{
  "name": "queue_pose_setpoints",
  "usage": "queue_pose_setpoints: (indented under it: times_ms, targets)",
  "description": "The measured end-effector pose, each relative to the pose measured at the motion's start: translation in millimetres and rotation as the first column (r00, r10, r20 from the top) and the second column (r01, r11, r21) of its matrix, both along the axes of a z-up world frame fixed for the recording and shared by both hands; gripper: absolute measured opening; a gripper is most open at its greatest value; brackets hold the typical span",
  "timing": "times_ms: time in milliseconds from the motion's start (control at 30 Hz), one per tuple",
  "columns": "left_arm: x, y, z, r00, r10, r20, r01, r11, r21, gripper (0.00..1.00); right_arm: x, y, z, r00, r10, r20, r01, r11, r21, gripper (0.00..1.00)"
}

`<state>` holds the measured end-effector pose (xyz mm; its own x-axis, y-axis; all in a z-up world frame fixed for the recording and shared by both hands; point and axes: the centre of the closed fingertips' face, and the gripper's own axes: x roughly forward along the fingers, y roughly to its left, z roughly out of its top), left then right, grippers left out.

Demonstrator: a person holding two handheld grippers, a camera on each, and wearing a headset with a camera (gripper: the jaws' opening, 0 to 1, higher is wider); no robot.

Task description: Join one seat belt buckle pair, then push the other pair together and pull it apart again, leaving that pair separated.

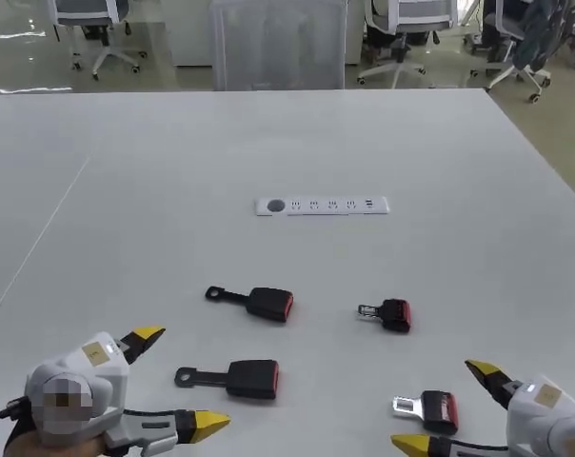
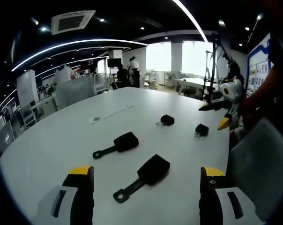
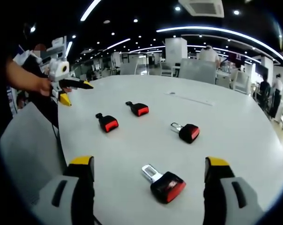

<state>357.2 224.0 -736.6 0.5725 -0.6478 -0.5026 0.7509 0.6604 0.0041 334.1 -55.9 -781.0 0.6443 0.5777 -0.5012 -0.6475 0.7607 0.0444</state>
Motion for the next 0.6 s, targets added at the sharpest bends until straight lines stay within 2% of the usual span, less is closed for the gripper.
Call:
queue_pose_setpoints:
  times_ms: [433,600]
  targets:
    - [2.8,-1.9,0.7,1.0,-0.018,-0.002,0.018,1.0,-0.006,0.96,1.8,1.7,2.0,1.0,0.013,0.002,-0.013,1.0,-0.005,0.99]
    - [6.0,0.5,2.3,0.999,-0.043,0.0,0.043,0.999,0.009,0.93,-1.6,1.4,0.4,0.999,0.044,-0.004,-0.044,0.998,-0.034,0.98]
